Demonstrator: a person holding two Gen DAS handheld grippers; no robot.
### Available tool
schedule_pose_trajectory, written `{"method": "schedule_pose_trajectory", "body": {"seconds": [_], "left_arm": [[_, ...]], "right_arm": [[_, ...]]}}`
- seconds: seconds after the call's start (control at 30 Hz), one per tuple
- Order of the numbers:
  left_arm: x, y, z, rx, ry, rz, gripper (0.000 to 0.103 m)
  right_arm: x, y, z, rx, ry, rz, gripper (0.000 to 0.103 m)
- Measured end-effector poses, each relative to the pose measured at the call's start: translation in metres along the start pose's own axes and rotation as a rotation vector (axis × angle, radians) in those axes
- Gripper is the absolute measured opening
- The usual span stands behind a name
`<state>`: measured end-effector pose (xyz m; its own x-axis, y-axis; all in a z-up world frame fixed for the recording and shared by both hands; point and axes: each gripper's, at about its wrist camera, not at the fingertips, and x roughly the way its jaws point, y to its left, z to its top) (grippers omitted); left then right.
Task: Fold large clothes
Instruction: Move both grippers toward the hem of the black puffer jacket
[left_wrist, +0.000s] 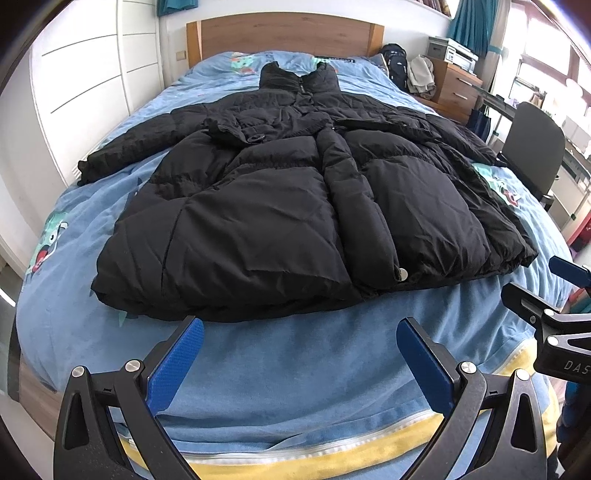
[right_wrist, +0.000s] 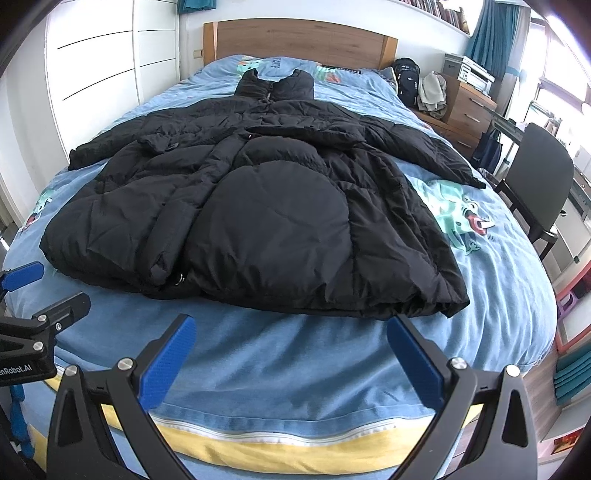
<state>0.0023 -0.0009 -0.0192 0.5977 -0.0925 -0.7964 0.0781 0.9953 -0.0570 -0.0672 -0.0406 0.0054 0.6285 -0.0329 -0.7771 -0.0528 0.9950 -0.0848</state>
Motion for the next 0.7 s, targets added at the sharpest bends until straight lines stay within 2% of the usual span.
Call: {"method": "schedule_pose_trajectory", "body": {"seconds": [0.23,0.37,0.7], "left_arm": [[0.004,0.003,0.001,-0.023,0.043,-0.054,0.102],[0.002,0.005,0.002,-0.035,0.037,-0.078,0.102],[-0.011,0.007,0.018,-0.032,-0.002,0.001,0.102]], "right_arm": [[-0.004,0.003,0.003,-0.028,-0.012,-0.012,0.103],[-0.011,0.004,0.009,-0.041,-0.031,-0.008,0.103],[-0.024,0.006,0.027,-0.056,-0.048,0.038,0.103]]}}
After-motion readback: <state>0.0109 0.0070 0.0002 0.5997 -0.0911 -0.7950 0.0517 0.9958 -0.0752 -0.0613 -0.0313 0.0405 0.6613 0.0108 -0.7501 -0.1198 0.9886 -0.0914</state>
